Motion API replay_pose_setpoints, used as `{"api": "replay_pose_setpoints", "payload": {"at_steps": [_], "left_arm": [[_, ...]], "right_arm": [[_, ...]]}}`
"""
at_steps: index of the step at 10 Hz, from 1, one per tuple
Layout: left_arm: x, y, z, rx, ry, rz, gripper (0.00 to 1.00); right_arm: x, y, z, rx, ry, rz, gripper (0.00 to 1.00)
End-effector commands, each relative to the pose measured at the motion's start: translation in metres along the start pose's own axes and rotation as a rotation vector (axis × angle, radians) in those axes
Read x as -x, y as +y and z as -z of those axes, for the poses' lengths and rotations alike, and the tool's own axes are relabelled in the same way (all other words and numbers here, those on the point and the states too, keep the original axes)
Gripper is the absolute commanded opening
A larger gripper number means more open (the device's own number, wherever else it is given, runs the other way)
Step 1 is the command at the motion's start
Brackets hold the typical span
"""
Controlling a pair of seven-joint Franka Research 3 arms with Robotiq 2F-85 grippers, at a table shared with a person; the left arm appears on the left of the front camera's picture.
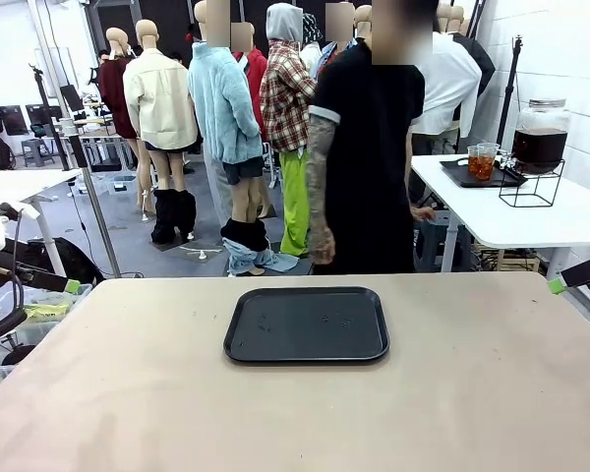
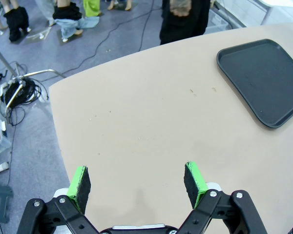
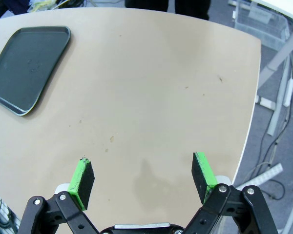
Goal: Pour the drink into the iced cup.
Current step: Open the gripper to release the iced cup you were holding.
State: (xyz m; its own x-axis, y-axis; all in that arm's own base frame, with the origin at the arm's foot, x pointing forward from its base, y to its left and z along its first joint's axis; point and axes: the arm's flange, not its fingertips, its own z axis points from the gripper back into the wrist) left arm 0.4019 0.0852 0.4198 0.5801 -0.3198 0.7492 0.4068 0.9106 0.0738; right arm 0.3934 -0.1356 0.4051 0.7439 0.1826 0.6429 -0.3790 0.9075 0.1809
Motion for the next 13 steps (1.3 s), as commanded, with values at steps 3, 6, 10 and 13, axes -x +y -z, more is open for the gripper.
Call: {"api": "replay_pose_setpoints", "payload": {"at_steps": [3,6,10,13], "left_arm": [[0.0021,-0.0004,0.0012,-0.013,-0.010,-0.002,1.00],[0.0021,-0.0004,0.0012,-0.013,-0.010,-0.002,1.00],[0.0021,-0.0004,0.0012,-0.013,-0.010,-0.002,1.00],[0.0021,-0.0004,0.0012,-0.013,-0.010,-0.002,1.00]], "right_arm": [[0.0003,-0.0018,-0.0002,0.000,0.005,-0.020,1.00],[0.0003,-0.0018,-0.0002,0.000,0.005,-0.020,1.00],[0.0003,-0.0018,-0.0002,0.000,0.005,-0.020,1.00],[0.0003,-0.0018,-0.0002,0.000,0.005,-0.020,1.00]]}}
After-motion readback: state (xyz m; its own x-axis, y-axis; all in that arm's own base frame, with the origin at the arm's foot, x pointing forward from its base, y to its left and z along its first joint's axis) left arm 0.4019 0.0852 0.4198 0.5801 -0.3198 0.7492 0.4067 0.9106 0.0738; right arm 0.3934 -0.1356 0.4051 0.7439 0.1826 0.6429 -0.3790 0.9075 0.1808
